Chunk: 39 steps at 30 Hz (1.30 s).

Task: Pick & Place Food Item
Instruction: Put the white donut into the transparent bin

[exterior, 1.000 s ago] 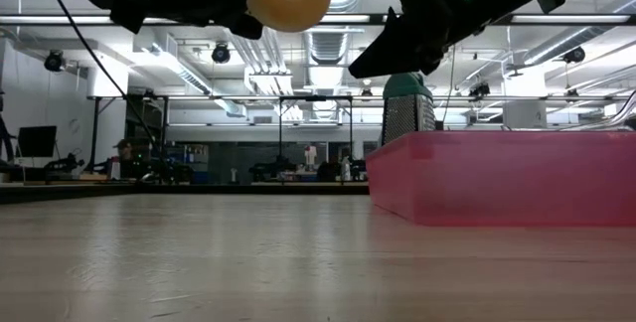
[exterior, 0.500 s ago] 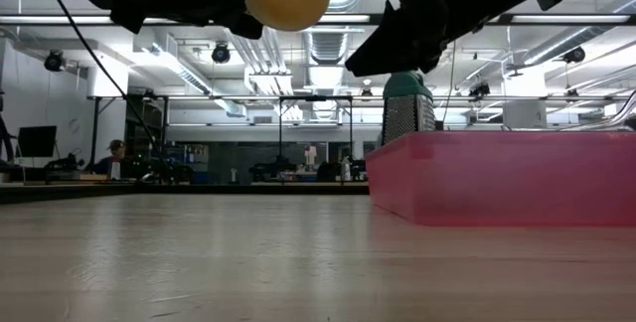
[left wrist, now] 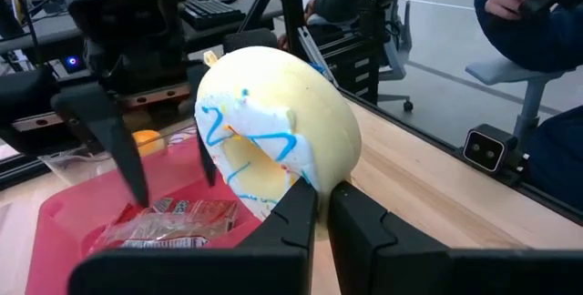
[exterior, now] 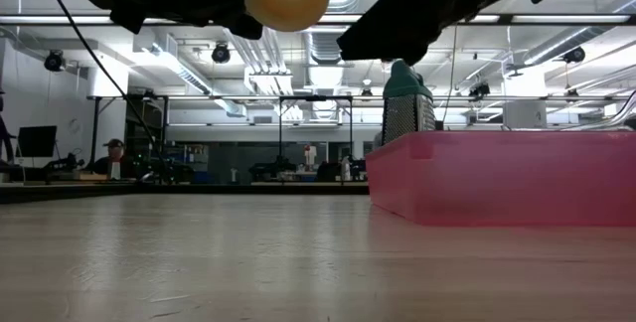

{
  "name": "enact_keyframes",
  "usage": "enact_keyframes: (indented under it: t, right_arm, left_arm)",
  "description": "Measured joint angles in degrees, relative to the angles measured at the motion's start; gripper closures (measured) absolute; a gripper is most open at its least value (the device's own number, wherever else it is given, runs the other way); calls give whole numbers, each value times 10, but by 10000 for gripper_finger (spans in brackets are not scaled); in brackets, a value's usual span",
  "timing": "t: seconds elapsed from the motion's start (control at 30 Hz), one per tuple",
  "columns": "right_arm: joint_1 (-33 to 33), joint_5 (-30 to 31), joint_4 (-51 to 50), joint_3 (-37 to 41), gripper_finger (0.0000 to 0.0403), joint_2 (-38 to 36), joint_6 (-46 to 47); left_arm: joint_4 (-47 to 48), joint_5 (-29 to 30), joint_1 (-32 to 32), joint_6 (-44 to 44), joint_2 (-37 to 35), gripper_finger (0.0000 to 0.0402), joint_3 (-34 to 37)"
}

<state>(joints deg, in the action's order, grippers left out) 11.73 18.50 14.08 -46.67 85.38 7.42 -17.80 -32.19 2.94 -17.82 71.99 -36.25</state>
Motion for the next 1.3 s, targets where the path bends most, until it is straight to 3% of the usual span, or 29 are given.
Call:
enact_keyframes:
  t: [0.17, 0.8, 1.03, 1.17, 1.3]
  right_arm:
    - [4, -24, 3, -7, 232, 0, -6]
    - [4, -26, 66, -7, 230, 0, -37]
    - [4, -107, 57, -7, 236, 0, -15]
    - [4, -111, 45, -7, 237, 0, -5]
    - [4, -111, 33, -7, 234, 0, -4]
  left_arm:
    - [0, -2, 0, 0, 0, 376, 0]
    - [-2, -2, 0, 0, 0, 376, 0]
    - [-2, -2, 0, 0, 0, 376, 0]
    - [-2, -5, 0, 0, 0, 376, -5]
    - [-2, -48, 0, 0, 0, 376, -12]
